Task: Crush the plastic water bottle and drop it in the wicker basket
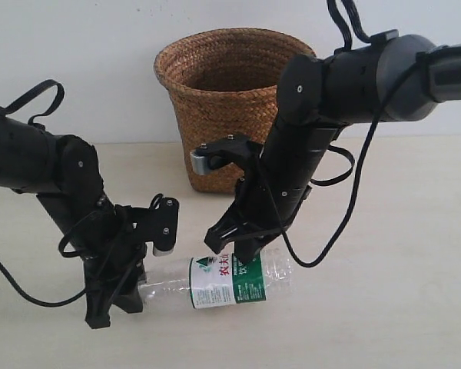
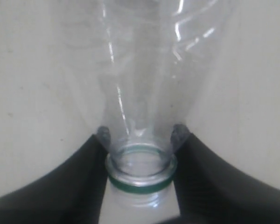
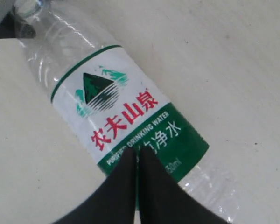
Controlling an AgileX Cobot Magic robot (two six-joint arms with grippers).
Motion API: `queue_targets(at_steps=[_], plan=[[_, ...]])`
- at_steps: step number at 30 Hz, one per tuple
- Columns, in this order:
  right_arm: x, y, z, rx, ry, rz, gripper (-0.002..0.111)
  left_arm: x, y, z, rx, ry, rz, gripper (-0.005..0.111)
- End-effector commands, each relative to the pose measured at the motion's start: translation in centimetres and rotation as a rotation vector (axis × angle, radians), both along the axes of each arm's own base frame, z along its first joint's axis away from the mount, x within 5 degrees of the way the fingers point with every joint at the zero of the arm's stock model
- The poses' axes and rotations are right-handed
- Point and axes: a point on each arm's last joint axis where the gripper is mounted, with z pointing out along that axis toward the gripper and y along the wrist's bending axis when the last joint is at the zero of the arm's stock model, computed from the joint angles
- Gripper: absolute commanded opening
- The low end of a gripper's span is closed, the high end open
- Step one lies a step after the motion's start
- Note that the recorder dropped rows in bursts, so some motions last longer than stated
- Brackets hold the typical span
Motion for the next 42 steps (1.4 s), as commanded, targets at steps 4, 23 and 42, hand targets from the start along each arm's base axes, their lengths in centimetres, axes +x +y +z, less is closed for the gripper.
queue_targets(at_steps=[4,23,42], plan=[[-0.3,-0.4,0.9,-0.020,-0.008,0.020,0.000,-0.8,-1.4,2.8,-0.013,-0.102,-0.085,0.004],[-2.0,0.1,0.8,-0.002,0.018,0.007,0.000,-0.8,-2.1,-0.3,0.011,-0.038,-0.061,0.004],[-1.1,0.9,-6.2,-0.113,0.110,0.026,0.000,-0.8,-2.1,-0.3,0.013,-0.039,-0.060,0.004]])
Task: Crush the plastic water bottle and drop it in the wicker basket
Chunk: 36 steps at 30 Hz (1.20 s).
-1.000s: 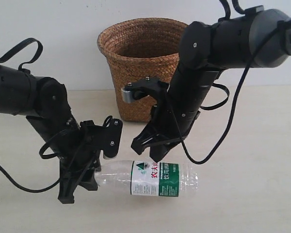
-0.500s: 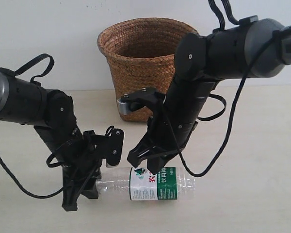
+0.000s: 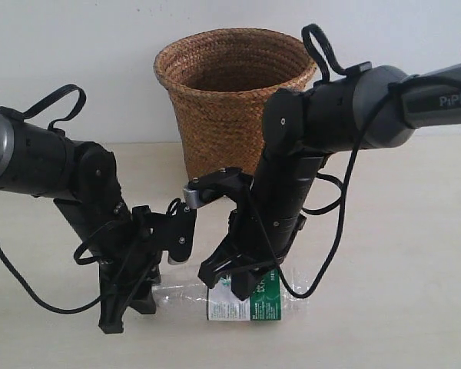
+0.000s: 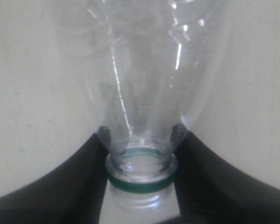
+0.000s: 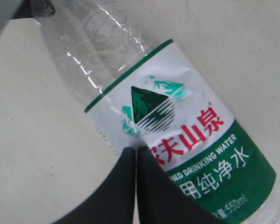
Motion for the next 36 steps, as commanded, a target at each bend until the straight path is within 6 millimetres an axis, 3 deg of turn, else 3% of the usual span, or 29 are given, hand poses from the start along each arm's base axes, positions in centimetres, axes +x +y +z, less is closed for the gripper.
queue_targets(at_steps=[1,10,21,26,33,36], plan=[[0.6,0.0,-3.3,-0.050,0.008,0.008,0.000,-0.1,-0.1,-0.1,-0.002,0.007,0.009,0.004],[1.1,0.2,-6.6,-0.088,0.030,0.007,0.000,-0.3,-0.1,-0.1,0.004,0.022,0.007,0.004],[1.5,0.8,-11.1,-0.196,0.251,-0.009,0.000,-0.5,0.0,-0.1,0.011,0.041,0.005,0.004],[2.1,0.2,-11.1,-0.182,0.296,-0.043,0.000,-0.5,0.0,-0.1,0.011,0.041,0.005,0.004],[3.3,-0.8,-7.3,-0.128,0.230,-0.074,0.000,-0.5,0.0,-0.2,0.012,0.044,0.007,0.004],[3.3,-0.6,-8.0,-0.128,0.223,-0.075,0.000,-0.5,0.0,-0.2,0.012,0.044,0.007,0.004]])
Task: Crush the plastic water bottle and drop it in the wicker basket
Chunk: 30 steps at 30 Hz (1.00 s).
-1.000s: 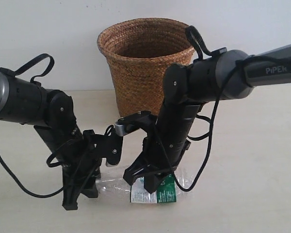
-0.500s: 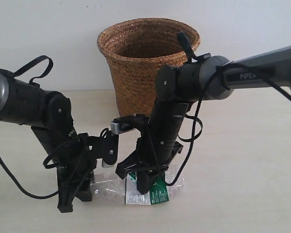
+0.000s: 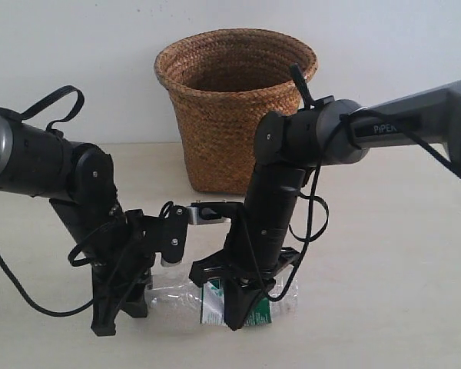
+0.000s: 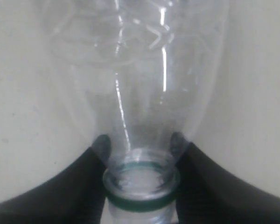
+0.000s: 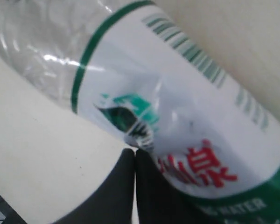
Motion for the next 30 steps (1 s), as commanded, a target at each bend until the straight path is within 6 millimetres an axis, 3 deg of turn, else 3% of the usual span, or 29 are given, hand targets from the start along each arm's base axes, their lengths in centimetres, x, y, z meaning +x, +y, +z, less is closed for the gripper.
queue_targets(at_steps=[1,4,7,12,17,20,24,27,30], plan=[[1.0,-1.1,-3.8,-0.107,-0.116,0.046,0.000,-0.4,-0.5,0.1,-0.016,0.019,-0.003,0.004],[1.1,-1.1,-4.3,-0.113,-0.122,0.048,0.000,-0.5,-0.5,0.1,-0.014,0.026,-0.004,0.004],[1.0,-1.1,-3.0,-0.099,-0.125,0.054,0.000,-0.5,-0.5,0.1,-0.014,0.028,0.004,0.004],[0.6,-1.4,3.1,-0.041,-0.192,0.064,0.000,-0.6,-0.4,0.1,-0.009,0.041,0.003,0.004],[1.1,-3.6,9.9,0.057,-0.326,-0.029,0.000,-0.7,-0.4,0.1,-0.011,0.046,0.005,0.004],[1.1,-4.8,12.3,0.103,-0.369,-0.073,0.000,-0.7,-0.5,0.1,-0.013,0.050,0.008,0.004],[0.5,-4.0,12.3,0.113,-0.379,0.000,0.000,-0.7,-0.5,0.1,-0.017,0.055,0.013,0.004],[-0.2,-3.1,10.5,0.075,-0.406,0.088,0.000,-0.8,-0.6,0.1,-0.028,0.064,0.026,0.004],[-0.1,-4.0,8.0,-0.021,-0.479,0.074,0.000,-0.9,-0.6,-0.1,-0.031,0.086,0.029,0.004]])
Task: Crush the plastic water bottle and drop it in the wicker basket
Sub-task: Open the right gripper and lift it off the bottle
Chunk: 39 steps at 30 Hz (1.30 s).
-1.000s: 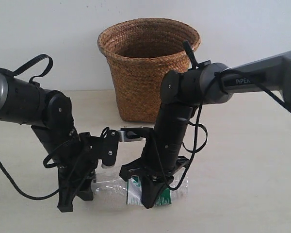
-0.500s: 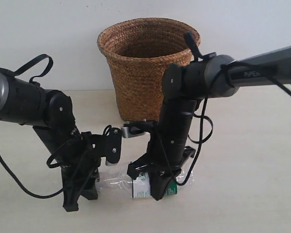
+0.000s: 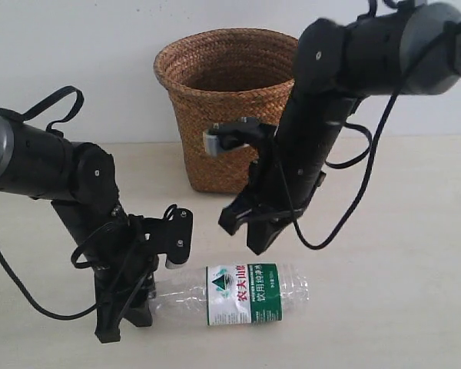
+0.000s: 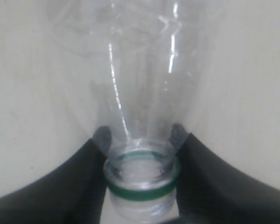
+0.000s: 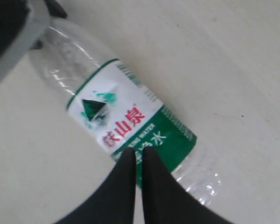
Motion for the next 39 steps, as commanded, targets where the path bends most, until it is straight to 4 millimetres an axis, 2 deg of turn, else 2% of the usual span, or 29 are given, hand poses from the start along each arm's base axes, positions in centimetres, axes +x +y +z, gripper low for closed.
queue_targets(at_steps=[1,3,7,9,14,19,23,28,31,33,36,39], plan=[[-0.4,-1.4,-3.1,-0.107,-0.065,0.002,0.000,-0.5,-0.4,-0.4,-0.001,0.040,-0.008,0.004],[-0.9,-1.7,-4.2,-0.114,-0.063,0.023,0.000,-0.5,-0.4,-1.1,0.009,0.057,-0.008,0.004],[-0.7,-1.6,-4.0,-0.092,-0.105,0.025,0.000,-0.6,-0.4,-2.5,0.023,0.096,-0.002,0.004],[-1.0,-1.7,-4.5,-0.109,-0.064,0.031,0.000,-0.5,-0.4,-2.5,0.023,0.089,-0.003,0.004],[-2.4,-1.8,-7.5,-0.082,0.041,0.038,0.000,0.0,-0.6,-2.1,0.010,0.074,0.009,0.004],[-2.6,-2.0,-10.6,-0.132,0.114,0.043,0.000,-0.1,-0.6,-2.1,0.011,0.076,0.009,0.004],[-3.2,-2.2,-11.9,-0.175,0.211,0.062,0.000,-0.1,-0.6,-2.1,0.011,0.076,0.009,0.004],[-3.3,-2.3,-12.6,-0.185,0.230,0.063,0.000,0.0,-0.6,-2.1,0.010,0.071,0.009,0.004],[-2.7,-2.3,-12.4,-0.201,0.182,0.080,0.000,0.0,-0.6,-2.1,0.009,0.070,0.014,0.004],[-2.1,-2.4,-11.6,-0.209,0.156,0.068,0.000,0.0,-0.6,-2.1,0.009,0.070,0.018,0.004],[-1.4,-2.5,-9.1,-0.180,0.100,0.053,0.000,0.0,-0.6,-2.1,0.009,0.070,0.018,0.004],[-1.1,-2.8,-5.5,-0.137,0.030,0.035,0.000,0.2,-0.6,-2.1,0.004,0.056,0.039,0.004]])
